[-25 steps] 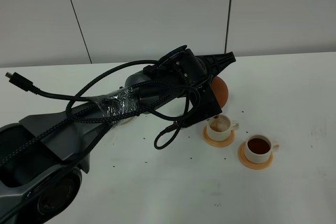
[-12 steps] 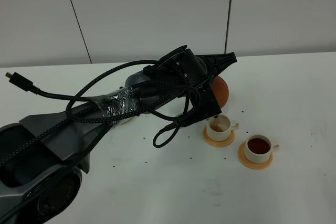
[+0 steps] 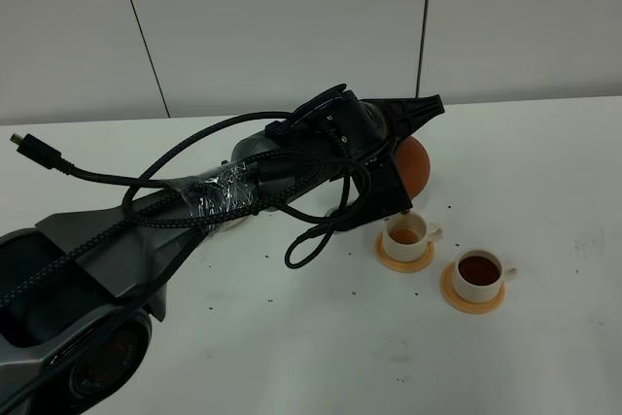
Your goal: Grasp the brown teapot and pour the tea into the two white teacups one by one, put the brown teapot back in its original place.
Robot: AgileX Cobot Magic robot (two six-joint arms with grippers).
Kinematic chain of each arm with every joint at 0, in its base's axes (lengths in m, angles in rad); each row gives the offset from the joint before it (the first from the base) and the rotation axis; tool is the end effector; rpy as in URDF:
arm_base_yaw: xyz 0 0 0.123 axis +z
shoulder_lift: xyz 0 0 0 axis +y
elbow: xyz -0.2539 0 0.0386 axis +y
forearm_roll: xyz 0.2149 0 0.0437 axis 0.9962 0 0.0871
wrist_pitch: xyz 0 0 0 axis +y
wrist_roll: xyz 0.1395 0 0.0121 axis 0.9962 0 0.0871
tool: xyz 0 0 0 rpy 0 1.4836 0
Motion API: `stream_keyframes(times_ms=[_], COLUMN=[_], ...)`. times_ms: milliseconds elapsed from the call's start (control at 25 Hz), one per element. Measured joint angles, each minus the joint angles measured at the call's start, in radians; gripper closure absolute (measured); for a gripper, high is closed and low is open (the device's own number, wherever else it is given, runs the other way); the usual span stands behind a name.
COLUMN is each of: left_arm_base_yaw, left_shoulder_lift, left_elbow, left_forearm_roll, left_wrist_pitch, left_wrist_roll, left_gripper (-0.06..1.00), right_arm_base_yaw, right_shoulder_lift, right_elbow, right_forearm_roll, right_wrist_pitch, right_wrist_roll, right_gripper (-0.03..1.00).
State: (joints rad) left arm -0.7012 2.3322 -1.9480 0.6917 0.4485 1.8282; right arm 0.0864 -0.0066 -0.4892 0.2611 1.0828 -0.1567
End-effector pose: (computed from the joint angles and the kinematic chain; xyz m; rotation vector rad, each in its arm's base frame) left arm 0.4266 -0.3095 0.1584 2.5080 0.1386 1.1828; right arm 0.0317 0.0348 0.2369 -0.2637 2.0361 0.2701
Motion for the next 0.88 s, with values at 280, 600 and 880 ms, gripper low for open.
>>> stream_keyframes(times_ms=[280, 600, 880], left_arm_base_yaw=[-0.001, -0.001, -0.009], left_shoulder_lift=[0.000, 0.000, 0.000], left_elbow=[0.000, 0.000, 0.000], left_forearm_roll=[0.020, 0.020, 0.020], left_wrist_pitch=[-0.020, -0.036, -0.047], left_wrist_roll=[0.001, 0.023, 0.025], left_gripper=[0.77, 0.77, 0.77], right_arm_base_yaw=[0.000, 0.000, 0.000], right_shoulder_lift=[0.000, 0.000, 0.000], right_elbow=[0.000, 0.000, 0.000], right_forearm_roll=[0.000, 0.000, 0.000], right_wrist_pitch=[0.000, 0.000, 0.000], right_wrist_roll=[0.000, 0.000, 0.000], right_gripper=[0.73, 0.73, 0.73])
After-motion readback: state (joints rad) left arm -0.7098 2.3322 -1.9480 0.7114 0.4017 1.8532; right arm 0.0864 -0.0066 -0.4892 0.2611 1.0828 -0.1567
